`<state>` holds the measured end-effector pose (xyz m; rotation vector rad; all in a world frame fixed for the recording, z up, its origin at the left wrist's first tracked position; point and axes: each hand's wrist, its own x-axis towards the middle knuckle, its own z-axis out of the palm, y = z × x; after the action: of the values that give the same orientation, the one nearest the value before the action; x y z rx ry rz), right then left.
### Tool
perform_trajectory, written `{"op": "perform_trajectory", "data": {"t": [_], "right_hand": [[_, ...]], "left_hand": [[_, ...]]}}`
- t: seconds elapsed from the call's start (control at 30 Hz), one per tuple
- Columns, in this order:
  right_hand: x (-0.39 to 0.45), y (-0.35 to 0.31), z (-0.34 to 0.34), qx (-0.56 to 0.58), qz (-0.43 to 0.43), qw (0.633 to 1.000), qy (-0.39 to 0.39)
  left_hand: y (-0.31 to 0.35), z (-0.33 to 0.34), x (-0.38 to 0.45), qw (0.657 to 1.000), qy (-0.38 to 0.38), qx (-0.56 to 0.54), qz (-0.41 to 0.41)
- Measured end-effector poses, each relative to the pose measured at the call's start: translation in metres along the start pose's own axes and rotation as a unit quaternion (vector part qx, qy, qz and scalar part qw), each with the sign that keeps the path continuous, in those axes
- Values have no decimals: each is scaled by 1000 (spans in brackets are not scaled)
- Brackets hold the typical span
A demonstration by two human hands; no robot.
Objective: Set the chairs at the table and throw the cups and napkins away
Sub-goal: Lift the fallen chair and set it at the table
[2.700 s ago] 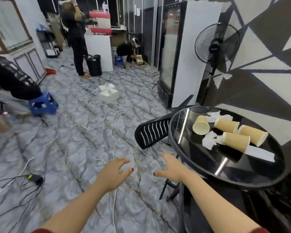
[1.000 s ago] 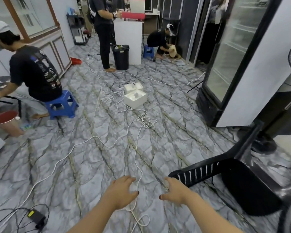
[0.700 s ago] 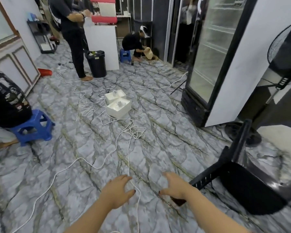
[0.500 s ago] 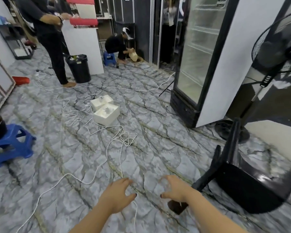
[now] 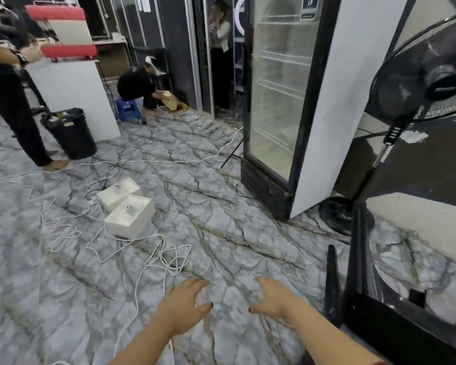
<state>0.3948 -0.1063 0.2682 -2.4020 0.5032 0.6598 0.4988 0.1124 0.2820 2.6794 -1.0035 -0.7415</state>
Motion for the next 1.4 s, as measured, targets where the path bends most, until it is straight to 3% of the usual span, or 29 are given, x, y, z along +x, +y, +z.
{"op": "perform_trajectory", "data": {"t": [0.2,0.7,0.83,1.03,1.4], "right_hand": [[41,9,-43,42,28,998,22],[140,36,-144,114,193,970,92],[138,49,-150,171,226,945,164],[105,101,-139,228,322,896,203],[17,201,-87,390,434,775,241]], "left_hand": [[4,-33,75,999,-8,-46,26],[47,-133,319,963,-108,44,245],[85,-132,370,932,-141,86,323],[178,-98,411,872,-194,150,424],[339,-8,407,742,-296,251,546]]}}
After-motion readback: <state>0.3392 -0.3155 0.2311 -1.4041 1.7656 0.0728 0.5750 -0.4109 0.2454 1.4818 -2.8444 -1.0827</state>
